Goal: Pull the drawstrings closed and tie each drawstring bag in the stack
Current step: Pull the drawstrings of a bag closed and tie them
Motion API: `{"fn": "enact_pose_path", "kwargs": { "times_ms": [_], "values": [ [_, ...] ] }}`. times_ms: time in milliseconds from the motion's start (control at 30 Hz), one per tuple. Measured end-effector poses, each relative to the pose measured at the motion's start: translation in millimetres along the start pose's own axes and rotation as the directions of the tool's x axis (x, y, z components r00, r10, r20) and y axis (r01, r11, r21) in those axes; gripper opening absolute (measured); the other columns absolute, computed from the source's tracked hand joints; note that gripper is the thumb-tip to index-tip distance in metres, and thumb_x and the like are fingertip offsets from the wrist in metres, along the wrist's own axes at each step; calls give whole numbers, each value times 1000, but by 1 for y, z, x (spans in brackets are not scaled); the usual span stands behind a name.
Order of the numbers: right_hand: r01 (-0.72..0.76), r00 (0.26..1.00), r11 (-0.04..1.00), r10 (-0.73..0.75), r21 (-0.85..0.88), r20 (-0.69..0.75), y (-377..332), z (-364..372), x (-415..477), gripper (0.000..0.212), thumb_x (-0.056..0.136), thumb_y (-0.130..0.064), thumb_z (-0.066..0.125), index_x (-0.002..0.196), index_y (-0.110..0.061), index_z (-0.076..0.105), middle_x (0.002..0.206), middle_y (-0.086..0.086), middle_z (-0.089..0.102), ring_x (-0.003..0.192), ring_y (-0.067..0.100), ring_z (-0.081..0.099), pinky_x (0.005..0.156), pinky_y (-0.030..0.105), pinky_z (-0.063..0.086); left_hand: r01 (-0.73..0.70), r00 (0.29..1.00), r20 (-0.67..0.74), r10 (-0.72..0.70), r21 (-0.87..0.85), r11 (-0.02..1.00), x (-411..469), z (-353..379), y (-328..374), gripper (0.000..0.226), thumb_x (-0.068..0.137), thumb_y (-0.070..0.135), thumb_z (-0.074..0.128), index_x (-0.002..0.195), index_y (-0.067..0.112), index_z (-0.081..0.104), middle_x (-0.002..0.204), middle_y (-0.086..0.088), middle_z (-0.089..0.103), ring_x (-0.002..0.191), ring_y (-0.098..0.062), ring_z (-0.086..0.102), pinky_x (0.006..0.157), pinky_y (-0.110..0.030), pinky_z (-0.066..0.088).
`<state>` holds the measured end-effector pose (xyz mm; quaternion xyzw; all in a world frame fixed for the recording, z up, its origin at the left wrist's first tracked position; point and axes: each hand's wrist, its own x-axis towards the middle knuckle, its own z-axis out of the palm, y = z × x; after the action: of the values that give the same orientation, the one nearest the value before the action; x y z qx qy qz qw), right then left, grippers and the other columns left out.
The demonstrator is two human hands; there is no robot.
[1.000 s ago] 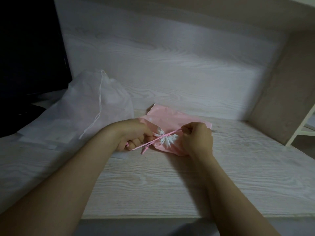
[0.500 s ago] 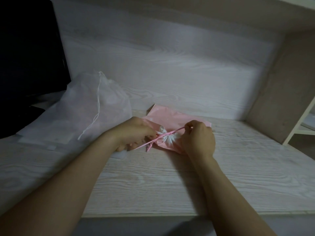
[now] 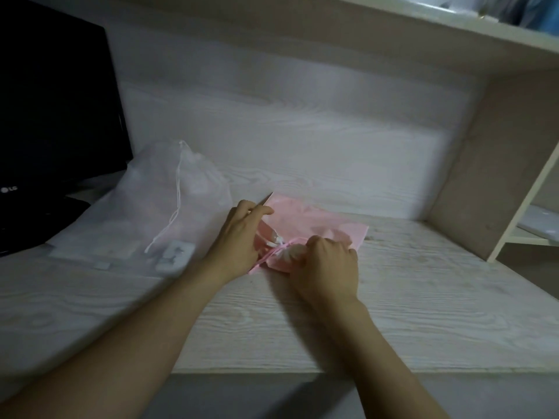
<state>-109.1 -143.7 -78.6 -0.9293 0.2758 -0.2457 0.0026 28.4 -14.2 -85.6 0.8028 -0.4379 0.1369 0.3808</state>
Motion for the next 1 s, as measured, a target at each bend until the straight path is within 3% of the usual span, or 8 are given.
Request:
{"fn": "enact_pose_path", "kwargs": {
  "times_ms": [100,167,367,533,700,800,900,1000],
  "values": [
    [-26,982,999,30,23,-185,1,-12,0,24,88,-38,57,100,-19,67,102,6,70,106,37,51,82,42,32,50,998,-33,-51,-32,998,1,1,2,80,72,-7,75,147,15,57,142,-10,49,126,-35,50,110,-41,43],
    [2,936,997,24,74,-351,0,-25,-1,16,83,-22,66,99,-20,66,101,4,66,98,33,46,79,42,29,43,994,-100,-47,-40,998,4,-5,10,72,76,-5,66,143,20,58,142,-6,53,125,-36,51,107,-44,44],
    [193,819,936,11,295,-574,-11,-83,2,32,91,-19,60,121,-28,65,118,-1,59,108,27,44,86,40,34,54,983,-172,-62,-53,997,14,-37,51,65,90,-3,67,145,29,52,146,5,56,133,-27,47,102,-36,35],
    [373,764,704,137,604,-631,-20,-128,-2,53,94,-15,42,146,-14,53,144,5,56,133,21,45,112,33,36,17,971,-229,-66,-212,977,23,-76,86,17,101,16,61,116,20,53,111,0,68,103,-30,66,84,-41,52],
    [238,739,672,343,701,-580,-14,-150,-2,71,85,-11,39,156,-14,39,158,10,45,145,28,40,123,45,29,-162,933,-357,44,-308,937,22,-121,127,5,107,23,55,109,19,57,91,8,66,76,-4,61,71,-27,50],
    [115,767,661,415,741,-490,-13,-160,2,69,89,-25,39,157,-18,33,146,14,56,131,36,52,116,48,35,-216,907,-412,89,-273,938,22,-148,139,7,108,26,57,110,19,57,89,9,65,72,1,56,65,-20,43],
    [75,834,600,400,797,-380,-24,-164,1,54,94,-30,38,147,-22,34,98,15,71,95,38,63,91,48,47,-189,871,-488,57,-225,956,20,-170,135,15,107,28,58,117,16,61,99,2,69,84,-11,62,70,-18,45],
    [102,917,523,281,846,-283,-48,-162,-2,38,96,-16,45,132,-26,37,75,9,65,74,27,63,66,36,43,-36,833,-552,-39,-125,991,16,-181,117,24,107,32,55,126,17,57,117,-6,68,104,-30,64,90,-41,52]
  ]
}}
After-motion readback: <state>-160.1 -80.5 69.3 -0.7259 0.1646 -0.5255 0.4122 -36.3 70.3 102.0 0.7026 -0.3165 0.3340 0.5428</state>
